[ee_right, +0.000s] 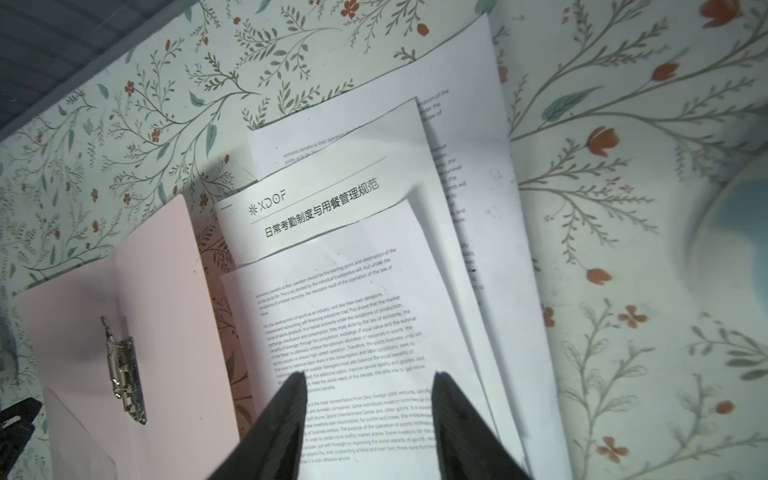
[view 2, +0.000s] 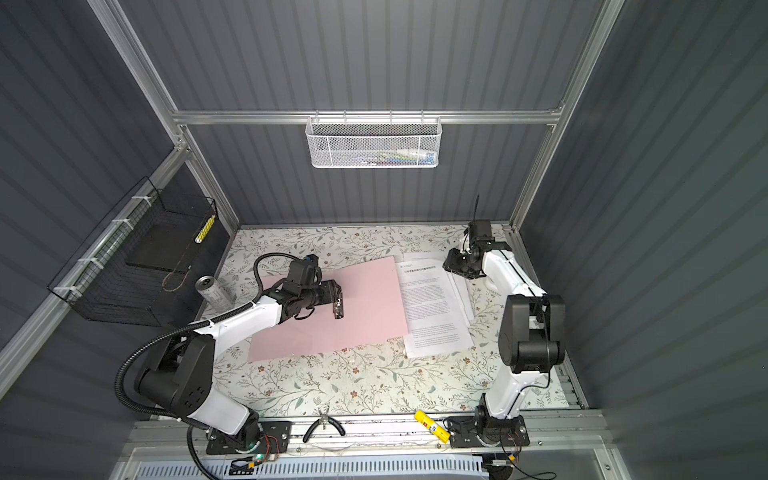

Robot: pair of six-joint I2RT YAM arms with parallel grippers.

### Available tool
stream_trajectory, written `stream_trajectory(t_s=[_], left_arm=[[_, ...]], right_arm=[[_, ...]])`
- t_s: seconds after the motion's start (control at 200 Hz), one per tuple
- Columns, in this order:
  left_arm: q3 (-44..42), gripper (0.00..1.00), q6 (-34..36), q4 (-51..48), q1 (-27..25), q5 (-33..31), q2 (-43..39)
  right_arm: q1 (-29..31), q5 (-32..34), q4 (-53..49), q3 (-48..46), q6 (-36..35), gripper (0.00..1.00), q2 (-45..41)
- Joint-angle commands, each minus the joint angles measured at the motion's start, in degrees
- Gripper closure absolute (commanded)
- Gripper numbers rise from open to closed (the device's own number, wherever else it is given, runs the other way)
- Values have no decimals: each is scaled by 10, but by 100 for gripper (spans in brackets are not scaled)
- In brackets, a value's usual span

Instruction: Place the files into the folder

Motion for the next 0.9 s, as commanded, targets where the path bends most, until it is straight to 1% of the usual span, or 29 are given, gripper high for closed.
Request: stream_trajectory(t_s=[0.0, 0.09, 0.175, 0.21, 0.225, 0.255, 0.36, 0.53, 0.691, 0.861, 0.871, 0.896], left_arm=[[26, 38, 13, -6, -16, 13, 25], [37, 38, 19, -14, -26, 7, 43], [44, 38, 26, -23, -36, -4, 56], [49, 38, 29, -27, -41, -6, 61], [49, 38, 31, -28, -43, -7, 64], [52, 38, 32, -32, -47, -10, 68], [56, 38, 34, -42, -57, -14, 78], [46, 39, 35, -46, -58, -14, 90], [47, 39, 46, -60, -58, -24, 101], [47, 40, 58, -75, -58, -37, 102], [47, 40, 58, -75, -58, -37, 103], [47, 40, 59, -78, -58, -39, 101]], right_arm=[[-10, 9, -58, 68, -35, 48, 39], [-19, 2, -73, 94, -36, 49, 65], [-24, -34, -42, 72, -24, 49, 65], [-25, -38, -30, 61, -20, 50, 63], [-25, -59, -26, 57, -19, 50, 64], [-25, -69, -22, 51, -15, 50, 64], [-26, -87, -5, 24, -4, 51, 62], [-25, -100, 14, -9, 11, 53, 46], [-26, -89, 14, -27, 12, 54, 26], [-26, -50, -3, -33, -8, 54, 20], [-26, -32, -5, -33, -9, 54, 21], [-26, -22, -8, -32, -13, 53, 22]])
